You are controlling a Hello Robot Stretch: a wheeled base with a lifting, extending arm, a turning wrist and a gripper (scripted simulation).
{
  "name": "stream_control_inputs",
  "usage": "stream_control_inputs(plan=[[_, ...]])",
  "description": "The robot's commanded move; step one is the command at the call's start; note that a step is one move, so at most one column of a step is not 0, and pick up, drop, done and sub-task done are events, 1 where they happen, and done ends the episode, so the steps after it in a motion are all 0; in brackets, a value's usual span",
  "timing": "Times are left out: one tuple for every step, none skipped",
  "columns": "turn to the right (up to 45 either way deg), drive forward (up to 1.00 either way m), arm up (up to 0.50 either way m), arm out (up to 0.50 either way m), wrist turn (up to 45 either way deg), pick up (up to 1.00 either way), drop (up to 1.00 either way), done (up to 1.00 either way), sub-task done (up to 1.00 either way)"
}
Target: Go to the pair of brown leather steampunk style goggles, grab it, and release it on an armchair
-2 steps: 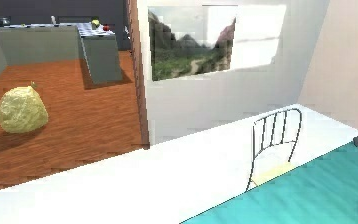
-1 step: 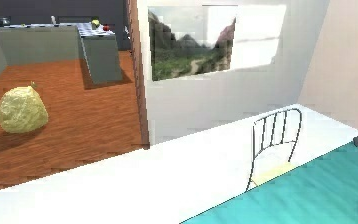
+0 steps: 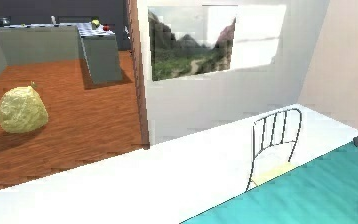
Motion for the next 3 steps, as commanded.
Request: stream_control_inputs(plan=[[0.0, 0.0, 0.0, 0.0, 0.0, 1.0, 0.0, 0.0, 0.0], [0.0, 0.0, 0.1, 0.0, 0.0, 0.0, 0.0, 0.0, 0.0], [0.0, 0.0, 0.18, 0.0, 0.0, 0.0, 0.0, 0.0, 0.0]])
